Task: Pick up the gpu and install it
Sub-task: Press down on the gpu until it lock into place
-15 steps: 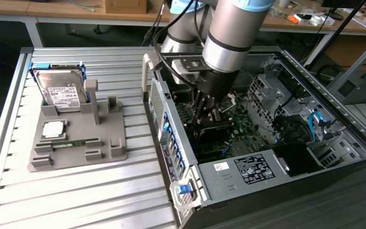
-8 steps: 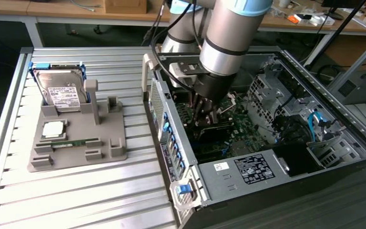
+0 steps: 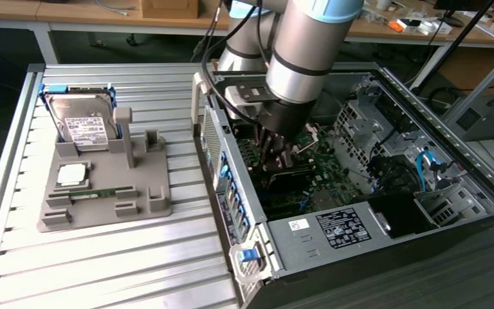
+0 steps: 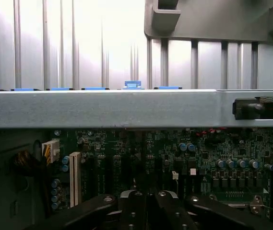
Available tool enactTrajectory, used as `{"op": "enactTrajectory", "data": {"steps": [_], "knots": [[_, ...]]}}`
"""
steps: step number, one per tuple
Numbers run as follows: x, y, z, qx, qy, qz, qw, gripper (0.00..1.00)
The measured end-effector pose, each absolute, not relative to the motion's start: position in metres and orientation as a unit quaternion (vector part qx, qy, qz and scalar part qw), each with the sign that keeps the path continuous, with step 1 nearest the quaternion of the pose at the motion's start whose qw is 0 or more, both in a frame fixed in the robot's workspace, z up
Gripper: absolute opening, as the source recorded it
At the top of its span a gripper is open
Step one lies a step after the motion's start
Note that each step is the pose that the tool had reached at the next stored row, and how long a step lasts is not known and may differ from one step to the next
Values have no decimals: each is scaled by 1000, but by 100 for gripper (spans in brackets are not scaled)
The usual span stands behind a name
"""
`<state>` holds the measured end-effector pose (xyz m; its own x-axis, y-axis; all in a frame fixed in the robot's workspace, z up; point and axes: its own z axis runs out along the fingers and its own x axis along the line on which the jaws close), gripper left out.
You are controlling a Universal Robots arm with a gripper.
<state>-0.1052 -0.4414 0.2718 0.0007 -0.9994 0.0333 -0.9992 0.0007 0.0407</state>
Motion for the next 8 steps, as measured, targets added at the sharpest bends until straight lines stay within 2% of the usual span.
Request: {"op": "enactTrajectory", "data": {"steps": [8], "knots": [[-109, -444, 271, 707, -707, -4, 25, 11]]}}
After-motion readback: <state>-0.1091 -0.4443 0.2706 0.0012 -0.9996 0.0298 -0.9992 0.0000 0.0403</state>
